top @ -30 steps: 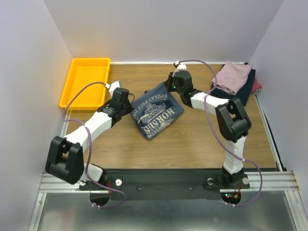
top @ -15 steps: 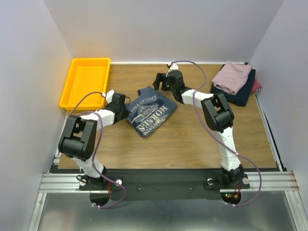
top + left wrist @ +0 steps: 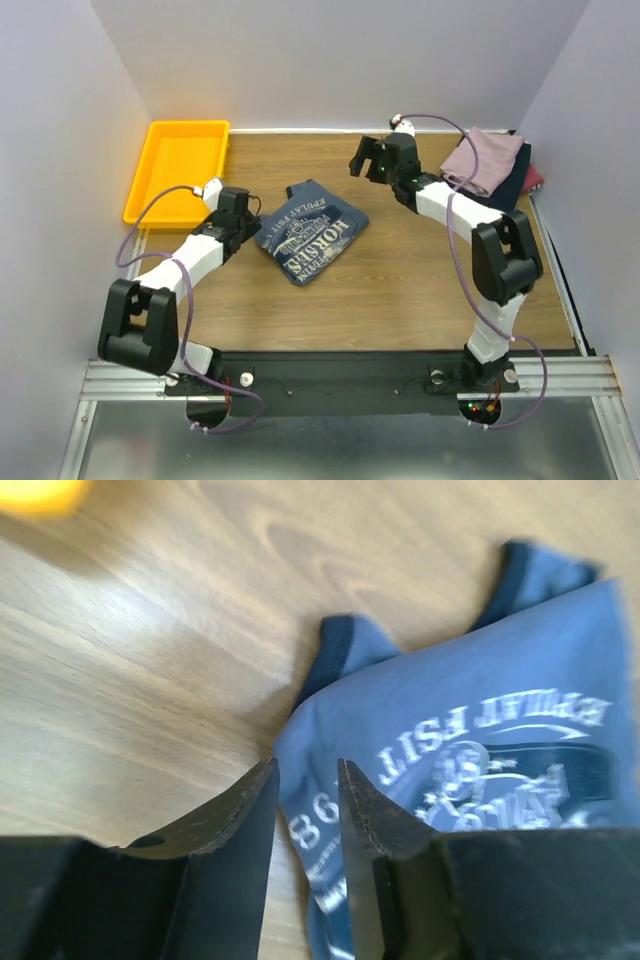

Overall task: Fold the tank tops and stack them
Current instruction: Neatly place the folded tank top to the corner

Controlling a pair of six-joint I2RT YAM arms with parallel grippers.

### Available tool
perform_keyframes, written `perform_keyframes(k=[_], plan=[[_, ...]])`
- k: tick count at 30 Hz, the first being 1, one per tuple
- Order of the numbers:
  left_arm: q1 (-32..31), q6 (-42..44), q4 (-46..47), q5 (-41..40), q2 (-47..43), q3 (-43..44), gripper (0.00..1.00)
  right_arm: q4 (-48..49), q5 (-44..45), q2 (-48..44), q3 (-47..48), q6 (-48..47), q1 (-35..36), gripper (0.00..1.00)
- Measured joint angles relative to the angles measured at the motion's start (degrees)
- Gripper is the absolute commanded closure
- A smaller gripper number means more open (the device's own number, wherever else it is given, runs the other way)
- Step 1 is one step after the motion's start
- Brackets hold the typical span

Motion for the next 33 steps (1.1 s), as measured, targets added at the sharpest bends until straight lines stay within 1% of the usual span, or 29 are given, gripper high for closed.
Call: perform_keyframes(k=[1,2,3,4,6,7,8,11,14,16,19,21,25,31,33], plan=[[0.0,0.1,-1.2,-0.4,-1.6,0.7,0.59,0.1,-0.9,-3.0,-3.4,1.3,-0.2,0.14],[0.0,0.3,-2.2,-0.7,-2.9,1.5,0.6,0.0,-1.4,-5.3,-6.4,2.1,-0.3,0.2],[0.0,0.4,-2.8,-0.8,-3.8,2.3,0.64,-0.2,-2.0,-7.4,-9.3,3.2,-0.3,0.26],[0.0,0.6,-3.1,-0.7,-4.6,3.0,0.65,-0.5,-2.5,-8.8,-11.8,3.7,-0.3,0.31],[-0.2,1.2,-3.3,-0.5,-5.3,4.5,0.69,-0.7,-3.6,-10.1,-16.4,5.1,0.0,0.34],[-0.5,1.5,-3.3,-0.3,-5.1,5.3,0.73,-1.4,-4.4,-10.2,-18.7,6.1,0.2,0.4],[-1.1,1.8,-3.3,0.0,-4.3,6.5,0.74,-1.9,-5.0,-10.0,-20.2,6.5,0.4,0.42],[-3.7,2.5,-3.2,-0.1,0.9,10.5,0.79,-3.8,-6.2,-9.6,-24.3,8.2,1.4,0.43],[-7.0,3.1,-2.5,0.0,8.7,14.1,0.84,-4.7,-7.0,-9.4,-25.7,9.5,2.1,0.43],[-8.9,3.2,-2.4,-0.1,12.6,14.4,1.0,-4.6,-7.0,-9.3,-25.6,10.1,2.4,0.43],[-11.1,3.4,-2.5,-0.1,16.6,14.4,1.0,-4.3,-6.9,-7.4,-24.1,10.6,2.3,0.43],[-12.3,3.2,-2.8,-0.1,17.9,14.4,1.0,-3.9,-6.9,-5.2,-22.5,11.0,2.3,0.48],[-15.6,2.3,-2.6,-0.6,18.1,13.0,1.0,-3.1,-7.1,-1.2,-18.2,11.5,1.4,0.53],[-20.3,-0.4,-1.5,-0.3,18.0,9.5,1.0,-2.9,-9.5,3.6,-12.2,11.5,-2.8,0.53],[-21.8,-1.1,-0.9,0.1,18.0,9.5,1.0,-3.2,-10.0,5.6,-9.3,11.2,-4.9,0.49]])
